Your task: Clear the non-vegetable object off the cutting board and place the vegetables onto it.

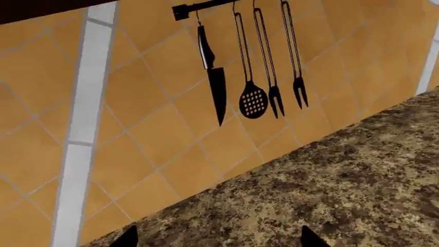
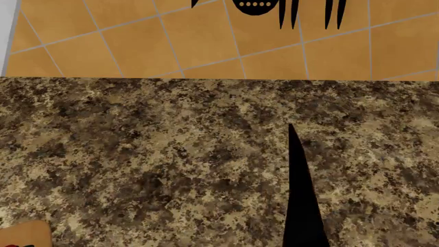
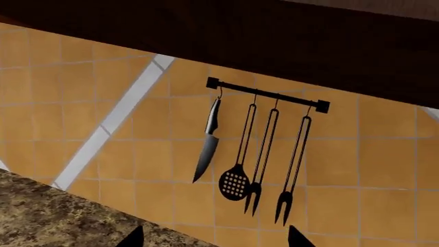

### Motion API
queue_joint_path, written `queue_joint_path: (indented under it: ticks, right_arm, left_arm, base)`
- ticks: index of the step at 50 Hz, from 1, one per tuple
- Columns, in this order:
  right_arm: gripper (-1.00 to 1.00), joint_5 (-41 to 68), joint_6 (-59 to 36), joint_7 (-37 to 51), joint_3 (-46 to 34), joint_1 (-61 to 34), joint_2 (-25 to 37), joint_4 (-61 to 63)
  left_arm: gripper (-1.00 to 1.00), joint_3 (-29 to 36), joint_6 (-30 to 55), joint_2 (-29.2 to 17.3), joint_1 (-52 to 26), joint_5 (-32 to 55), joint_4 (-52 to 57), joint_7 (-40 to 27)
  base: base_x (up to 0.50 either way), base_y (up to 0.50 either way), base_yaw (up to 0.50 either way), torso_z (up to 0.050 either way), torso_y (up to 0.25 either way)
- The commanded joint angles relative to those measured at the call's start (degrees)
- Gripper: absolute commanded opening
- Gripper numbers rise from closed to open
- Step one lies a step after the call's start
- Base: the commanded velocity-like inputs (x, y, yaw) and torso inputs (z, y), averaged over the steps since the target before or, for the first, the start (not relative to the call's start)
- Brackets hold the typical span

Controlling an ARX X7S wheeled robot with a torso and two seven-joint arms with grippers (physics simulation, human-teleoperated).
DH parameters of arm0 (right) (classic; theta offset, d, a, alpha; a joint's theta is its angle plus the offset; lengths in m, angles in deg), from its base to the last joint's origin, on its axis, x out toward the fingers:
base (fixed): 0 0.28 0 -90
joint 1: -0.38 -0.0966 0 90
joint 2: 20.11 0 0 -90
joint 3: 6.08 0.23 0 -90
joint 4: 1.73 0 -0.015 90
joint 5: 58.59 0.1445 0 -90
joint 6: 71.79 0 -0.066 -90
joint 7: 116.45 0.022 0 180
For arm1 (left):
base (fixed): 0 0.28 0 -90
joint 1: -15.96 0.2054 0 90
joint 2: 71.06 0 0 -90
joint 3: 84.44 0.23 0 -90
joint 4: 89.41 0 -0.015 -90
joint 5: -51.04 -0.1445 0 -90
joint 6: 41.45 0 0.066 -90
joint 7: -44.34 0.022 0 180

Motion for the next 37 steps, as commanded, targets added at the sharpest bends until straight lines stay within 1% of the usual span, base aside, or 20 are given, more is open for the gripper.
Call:
queue_joint_path:
  ticks: [1, 5, 8, 11, 14, 16, 17, 18, 19, 20, 22, 23, 26, 30, 34, 37]
  right_arm:
    - [1.0, 5.2, 0.6, 3.3, 1.5, -8.4, 2.6, -0.6]
    - [1.0, 6.6, 3.2, 5.7, -4.1, -15.1, 1.7, 0.2]
    - [1.0, 9.9, 4.1, 8.2, -8.9, -22.4, 0.8, 0.0]
    - [1.0, 14.4, 4.5, 11.8, -14.5, -32.8, -0.7, -1.2]
    - [1.0, 17.5, 4.1, 14.4, -19.0, -41.9, -2.1, -3.8]
    - [1.0, 16.5, 4.7, 14.8, -21.6, -44.5, -2.7, -3.9]
    - [1.0, 14.5, 4.1, 15.2, -24.7, -48.2, -2.7, -5.8]
    - [1.0, 14.4, 4.5, 15.0, -25.9, -50.0, -2.7, -6.5]
    - [1.0, 14.1, 3.6, 15.3, -29.5, -54.9, -2.6, -8.3]
    - [1.0, 14.1, 3.7, 15.2, -31.5, -57.6, -2.7, -8.8]
    - [1.0, 14.0, -0.2, 15.4, -30.4, -58.9, -3.9, -10.4]
    - [1.0, 14.3, -0.1, 15.4, -30.1, -58.9, -4.2, -10.6]
    - [1.0, 12.9, -4.8, 15.5, -27.6, -58.9, -5.6, -13.4]
    - [1.0, 11.3, -7.5, 15.5, -25.9, -58.9, -6.4, -15.3]
    - [1.0, 6.9, -11.2, 15.5, -23.1, -58.9, -10.1, -18.7]
    - [1.0, 5.7, -14.8, 15.5, -20.8, -58.9, -11.4, -20.8]
  left_arm:
    - [1.0, -53.1, 18.3, 7.0, 12.9, 22.0, 0.4, -3.4]
    - [1.0, -54.2, 17.6, 5.2, 12.3, 23.6, -0.2, -4.4]
    - [1.0, -56.0, 16.7, 3.2, 12.0, 26.3, -0.8, -5.7]
    - [1.0, -58.0, 15.6, 0.9, 11.6, 29.6, -1.1, -7.1]
    - [1.0, -59.3, 15.0, -0.7, 10.9, 31.1, -1.9, -7.6]
    - [1.0, -59.3, 14.2, -1.6, 10.6, 31.1, -2.0, -7.7]
    - [1.0, -59.2, 13.5, -2.3, 10.4, 31.0, -2.2, -7.6]
    - [1.0, -59.2, 13.3, -2.6, 10.3, 31.0, -2.3, -7.5]
    - [1.0, -59.3, 13.0, -3.0, 10.1, 31.1, -2.3, -7.6]
    - [1.0, -59.3, 12.7, -3.3, 10.0, 31.2, -2.4, -7.6]
    - [1.0, -59.5, 12.0, -4.2, 9.7, 31.2, -2.6, -7.6]
    - [1.0, -59.4, 11.7, -4.4, 9.6, 31.1, -2.7, -7.5]
    - [1.0, -59.9, 11.5, -5.7, 8.9, 31.1, -3.5, -7.3]
    - [1.0, -59.8, 10.3, -6.9, 8.6, 30.3, -3.9, -6.9]
    - [1.0, -59.1, 7.9, -8.0, 8.3, 28.8, -3.9, -6.4]
    - [1.0, -58.9, 6.9, -9.1, 8.1, 27.6, -4.4, -5.8]
  base:
    - [0.06, 0.0, 0.0, 0.0, 0.0]
    - [0.06, 0.0, 0.0, 0.0, 0.0]
    - [0.06, 0.0, 0.0, 0.0, 0.0]
    - [0.06, 0.0, 0.0, 0.0, 0.0]
    - [0.06, 0.0, 0.0, 0.0, 0.0]
    - [0.06, 0.0, 0.0, 0.0, 0.0]
    - [0.06, 0.0, 0.0, 0.0, 0.0]
    - [0.06, 0.0, 0.0, 0.0, 0.0]
    - [0.06, 0.0, 0.0, 0.0, 0.0]
    - [0.06, 0.0, 0.0, 0.0, 0.0]
    - [0.06, 0.0, 0.0, 0.0, 0.0]
    - [0.06, 0.0, 0.0, 0.0, 0.0]
    - [0.06, 0.0, 0.0, 0.0, 0.0]
    - [0.06, 0.0, 0.0, 0.0, 0.0]
    - [0.06, 0.0, -0.01, 0.0, 0.0]
    - [0.06, 0.0, -0.01, 0.0, 0.0]
